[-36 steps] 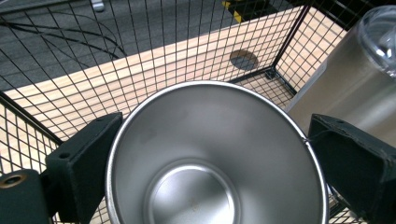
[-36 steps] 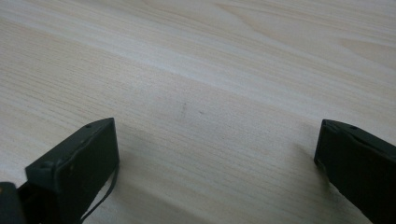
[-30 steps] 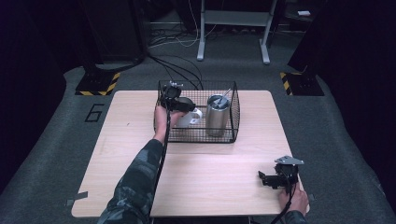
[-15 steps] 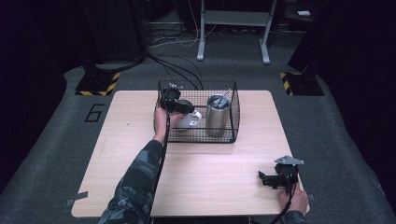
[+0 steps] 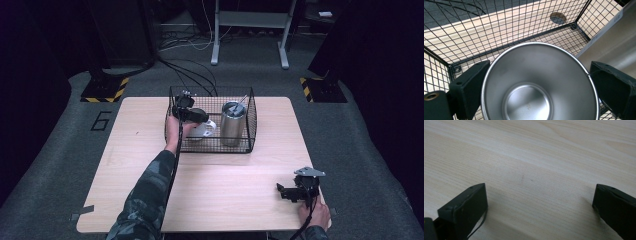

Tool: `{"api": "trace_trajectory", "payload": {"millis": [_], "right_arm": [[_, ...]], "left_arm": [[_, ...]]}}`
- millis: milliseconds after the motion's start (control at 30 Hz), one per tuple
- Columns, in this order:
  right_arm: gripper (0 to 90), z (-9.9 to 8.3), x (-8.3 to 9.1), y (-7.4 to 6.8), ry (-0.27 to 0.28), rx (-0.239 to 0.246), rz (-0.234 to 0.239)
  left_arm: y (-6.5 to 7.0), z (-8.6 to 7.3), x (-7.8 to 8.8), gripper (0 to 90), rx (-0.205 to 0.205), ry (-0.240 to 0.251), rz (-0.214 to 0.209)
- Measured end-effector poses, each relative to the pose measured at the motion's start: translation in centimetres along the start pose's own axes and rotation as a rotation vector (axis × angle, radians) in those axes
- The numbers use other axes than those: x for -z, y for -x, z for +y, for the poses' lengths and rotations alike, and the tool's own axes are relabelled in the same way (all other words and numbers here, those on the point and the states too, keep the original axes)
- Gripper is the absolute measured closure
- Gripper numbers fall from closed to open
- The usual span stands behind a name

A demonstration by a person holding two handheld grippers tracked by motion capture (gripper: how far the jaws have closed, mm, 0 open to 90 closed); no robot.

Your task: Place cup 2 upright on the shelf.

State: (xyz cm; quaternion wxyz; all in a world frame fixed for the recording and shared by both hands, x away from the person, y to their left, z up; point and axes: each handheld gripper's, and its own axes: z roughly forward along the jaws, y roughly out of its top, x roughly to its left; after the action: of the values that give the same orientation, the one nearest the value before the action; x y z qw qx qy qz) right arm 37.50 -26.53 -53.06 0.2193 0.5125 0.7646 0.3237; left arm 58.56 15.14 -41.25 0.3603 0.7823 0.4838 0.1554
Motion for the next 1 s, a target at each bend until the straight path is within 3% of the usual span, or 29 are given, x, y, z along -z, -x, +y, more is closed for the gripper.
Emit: {"api": "trace_trajectory", "payload": {"millis": [200,400,1000], "right_arm": [[0.0,0.0,0.0,0.0,0.0,0.0,0.0],[0.0,0.0,0.0,0.0,0.0,0.0,0.0],[0.0,0.0,0.0,0.0,0.0,0.0,0.0]], "left_arm": [[-0.12,-0.19,-0.28,6.3,0.028,0.005,-0.011],[-0.19,-0.3,-0.39,6.3,0.014,-0.017,-0.01],[-0.39,-0.64,-0.99,6.1,0.029,-0.038,-0.009]]}}
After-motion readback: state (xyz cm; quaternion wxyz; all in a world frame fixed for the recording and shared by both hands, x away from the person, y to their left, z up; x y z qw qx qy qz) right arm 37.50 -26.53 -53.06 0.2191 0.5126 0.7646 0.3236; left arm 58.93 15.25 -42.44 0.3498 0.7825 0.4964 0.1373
